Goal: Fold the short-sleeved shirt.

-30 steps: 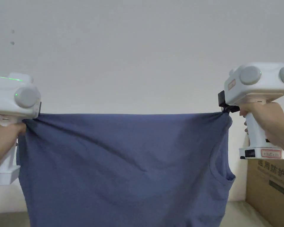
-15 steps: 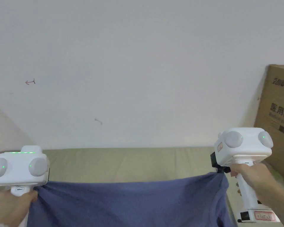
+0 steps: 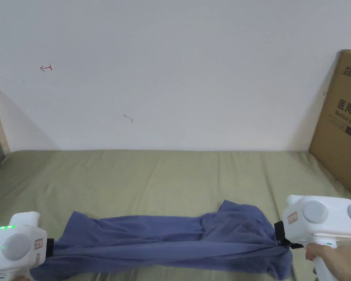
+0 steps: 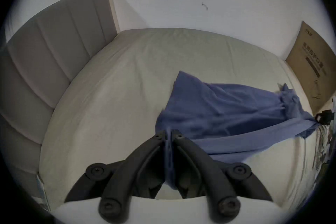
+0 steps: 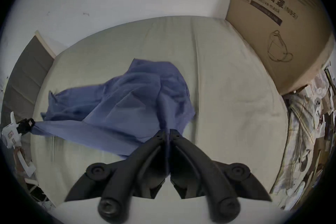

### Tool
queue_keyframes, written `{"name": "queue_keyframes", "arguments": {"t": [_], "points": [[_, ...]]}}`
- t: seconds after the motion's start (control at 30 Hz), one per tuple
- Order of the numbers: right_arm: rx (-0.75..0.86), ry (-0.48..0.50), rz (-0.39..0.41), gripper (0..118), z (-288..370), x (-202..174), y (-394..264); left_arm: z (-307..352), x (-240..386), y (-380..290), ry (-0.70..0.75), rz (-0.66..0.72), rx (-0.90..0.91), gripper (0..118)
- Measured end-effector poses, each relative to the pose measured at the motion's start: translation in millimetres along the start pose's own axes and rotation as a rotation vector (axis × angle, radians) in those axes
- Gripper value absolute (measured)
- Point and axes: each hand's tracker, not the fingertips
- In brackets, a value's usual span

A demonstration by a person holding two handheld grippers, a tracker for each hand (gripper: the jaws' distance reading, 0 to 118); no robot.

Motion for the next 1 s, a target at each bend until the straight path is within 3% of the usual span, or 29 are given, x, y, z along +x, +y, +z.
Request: {"name": "queue_keyframes", "arguments": {"t": [0.4, 0.57, 0.67, 0.87, 0.93, 1.0], "points": [[-0.027, 0.045, -0.019, 3, 110.8, 26.3, -243.2, 160.9, -41.4, -175.8, 0.020, -0.104, -0.004, 4], [-0.052, 0.078, -0.070, 3, 141.1, 36.5, -327.5, 209.6, -63.9, -243.7, 0.044, -0.104, -0.021, 4], [-0.065, 0.091, -0.097, 3, 151.6, 40.1, -358.5, 225.0, -73.4, -273.4, 0.048, -0.055, -0.037, 4], [-0.071, 0.094, -0.104, 3, 155.9, 41.9, -381.0, 233.2, -74.6, -300.7, 0.051, -0.083, -0.055, 5], [-0.047, 0.092, -0.109, 3, 159.1, 40.4, -380.6, 236.6, -72.8, -301.3, 0.045, -0.069, -0.038, 13], [-0.032, 0.088, -0.106, 29, 160.2, 40.3, -378.7, 237.9, -73.3, -300.6, 0.052, -0.055, -0.027, 68]]}}
